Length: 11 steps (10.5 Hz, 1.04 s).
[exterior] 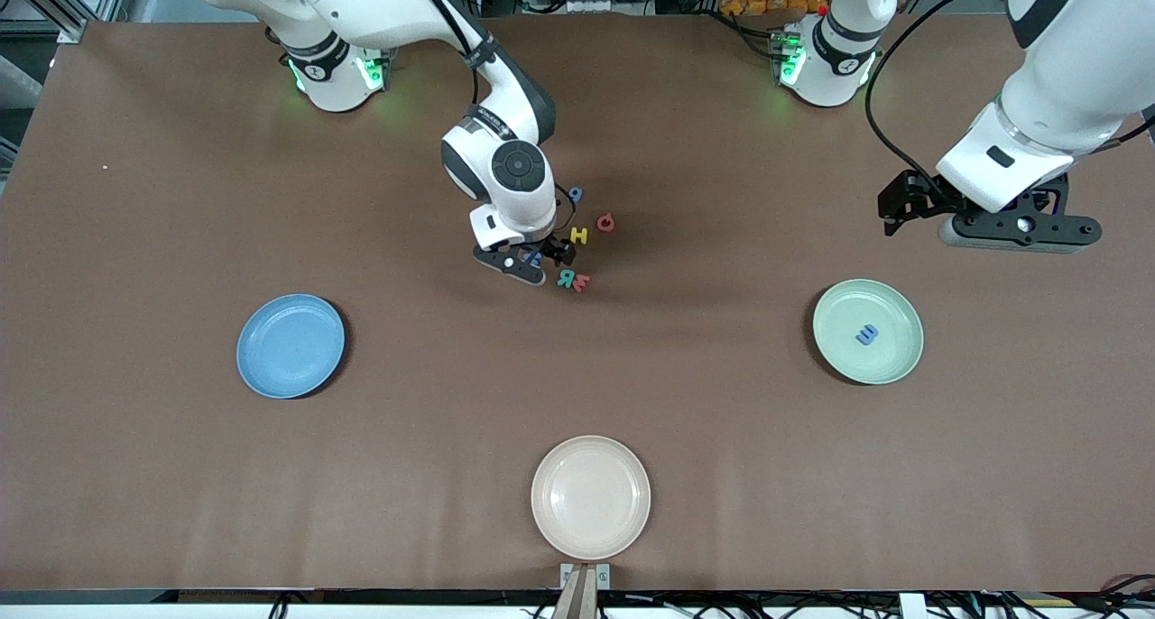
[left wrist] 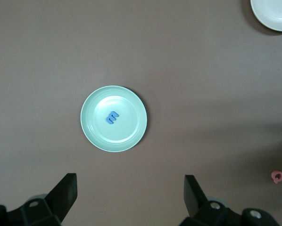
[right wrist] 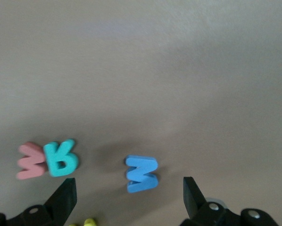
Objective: Sort uppercase to blue plate, lowercase to green plate
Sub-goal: 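Grasp the blue M letter with the right gripper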
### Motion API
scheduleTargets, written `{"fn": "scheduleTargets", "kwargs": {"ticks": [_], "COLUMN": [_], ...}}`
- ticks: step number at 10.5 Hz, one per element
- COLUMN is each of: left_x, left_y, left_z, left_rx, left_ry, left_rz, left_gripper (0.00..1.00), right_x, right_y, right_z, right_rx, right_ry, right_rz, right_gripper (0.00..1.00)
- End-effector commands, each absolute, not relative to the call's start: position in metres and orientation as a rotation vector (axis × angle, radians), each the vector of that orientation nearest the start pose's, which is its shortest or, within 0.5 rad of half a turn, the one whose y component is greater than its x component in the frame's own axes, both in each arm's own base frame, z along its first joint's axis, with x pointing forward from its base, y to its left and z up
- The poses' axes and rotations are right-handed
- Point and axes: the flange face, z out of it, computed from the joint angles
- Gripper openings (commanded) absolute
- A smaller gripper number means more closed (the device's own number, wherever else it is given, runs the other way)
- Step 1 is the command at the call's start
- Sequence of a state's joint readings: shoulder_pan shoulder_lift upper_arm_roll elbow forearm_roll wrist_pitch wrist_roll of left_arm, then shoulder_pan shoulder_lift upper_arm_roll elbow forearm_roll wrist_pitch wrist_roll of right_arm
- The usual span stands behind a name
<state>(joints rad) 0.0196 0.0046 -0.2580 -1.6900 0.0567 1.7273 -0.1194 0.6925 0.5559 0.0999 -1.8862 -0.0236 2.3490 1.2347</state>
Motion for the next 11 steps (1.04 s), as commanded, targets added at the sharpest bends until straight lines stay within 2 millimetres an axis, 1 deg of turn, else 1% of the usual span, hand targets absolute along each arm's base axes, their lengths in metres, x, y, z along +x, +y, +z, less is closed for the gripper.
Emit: {"fn": "scheduleTargets", "kwargs": {"ticks": [1, 3, 7, 10, 11], "left_x": [0.548, 0.548, 0.547, 0.547, 0.547], "left_y": [-0.134, -0.135, -0.141, -0.141, -0.141], "left_z": [0.579, 0.577, 0.574, 0.571, 0.570], "left_rx": [-3.104, -3.103, -3.105, -3.103, -3.103], "left_ry": [0.231, 0.234, 0.236, 0.236, 0.236], "left_rz": [-0.047, -0.042, -0.032, -0.024, -0.021], "left_gripper": [1.00, 1.00, 1.00, 1.00, 1.00], "right_x": [0.428, 0.422, 0.420, 0.421, 0.421], "right_y": [0.436, 0.428, 0.429, 0.429, 0.430], "right_z": [0.187, 0.175, 0.175, 0.177, 0.178], "right_rx": [-3.126, -3.073, -3.072, -3.066, -3.065], "right_ry": [0.721, 0.720, 0.719, 0.717, 0.717], "right_rz": [0.113, 0.069, 0.070, 0.063, 0.062], "right_gripper": [1.00, 1.00, 1.00, 1.00, 0.55]}}
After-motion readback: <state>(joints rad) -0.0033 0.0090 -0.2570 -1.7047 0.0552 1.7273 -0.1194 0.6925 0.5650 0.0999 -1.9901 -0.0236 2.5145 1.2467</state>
